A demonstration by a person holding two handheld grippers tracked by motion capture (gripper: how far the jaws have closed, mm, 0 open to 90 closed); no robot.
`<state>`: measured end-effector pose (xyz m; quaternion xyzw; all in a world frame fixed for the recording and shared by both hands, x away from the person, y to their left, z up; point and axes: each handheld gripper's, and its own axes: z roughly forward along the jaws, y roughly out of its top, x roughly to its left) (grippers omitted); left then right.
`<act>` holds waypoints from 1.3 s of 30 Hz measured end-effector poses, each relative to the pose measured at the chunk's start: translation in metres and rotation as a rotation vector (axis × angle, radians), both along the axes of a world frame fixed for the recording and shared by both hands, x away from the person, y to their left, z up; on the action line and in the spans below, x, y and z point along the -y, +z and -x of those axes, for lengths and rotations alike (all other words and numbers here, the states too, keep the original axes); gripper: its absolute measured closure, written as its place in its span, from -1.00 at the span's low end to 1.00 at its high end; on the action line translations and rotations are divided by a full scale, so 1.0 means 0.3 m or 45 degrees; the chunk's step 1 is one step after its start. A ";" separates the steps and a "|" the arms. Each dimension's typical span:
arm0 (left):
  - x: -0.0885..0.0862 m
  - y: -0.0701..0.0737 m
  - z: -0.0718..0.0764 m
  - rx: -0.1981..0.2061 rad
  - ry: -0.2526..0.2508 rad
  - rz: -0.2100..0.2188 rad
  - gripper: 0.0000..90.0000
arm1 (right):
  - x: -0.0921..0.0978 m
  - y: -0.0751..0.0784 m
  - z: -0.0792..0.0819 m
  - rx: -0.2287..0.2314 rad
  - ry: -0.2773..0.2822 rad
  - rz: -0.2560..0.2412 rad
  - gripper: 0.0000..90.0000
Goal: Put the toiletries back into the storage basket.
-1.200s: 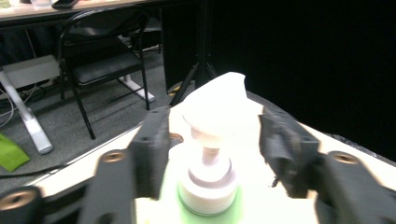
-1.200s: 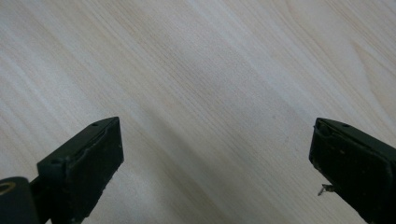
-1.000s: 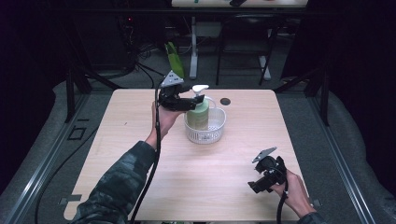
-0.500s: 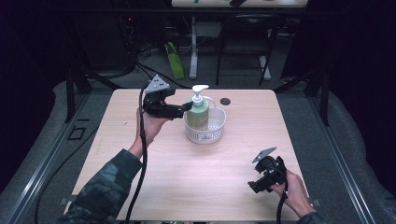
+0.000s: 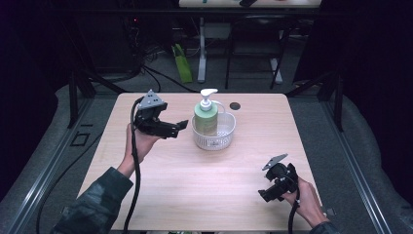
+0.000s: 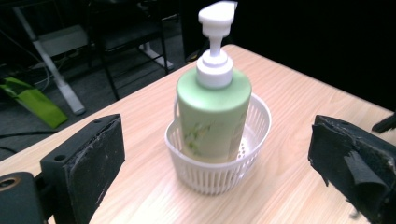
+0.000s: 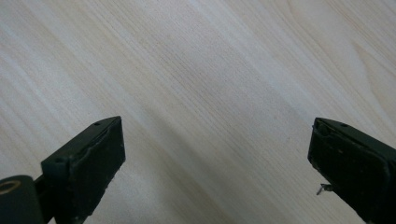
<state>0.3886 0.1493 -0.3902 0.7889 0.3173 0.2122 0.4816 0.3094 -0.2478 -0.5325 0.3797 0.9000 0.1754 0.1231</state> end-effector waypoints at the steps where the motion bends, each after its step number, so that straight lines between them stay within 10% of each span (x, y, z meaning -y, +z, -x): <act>1: -0.009 -0.003 0.007 -0.003 0.004 -0.010 -0.92 | 0.000 0.000 0.000 0.000 0.000 0.000 -0.92; 23: -0.155 -0.184 0.193 -0.167 0.047 -0.143 -1.00 | -0.004 0.002 0.005 0.004 0.003 0.016 -0.92; 39: -0.249 -0.348 0.241 -0.314 0.127 -0.209 -1.00 | -0.008 -0.001 0.005 -0.002 0.012 0.016 -0.91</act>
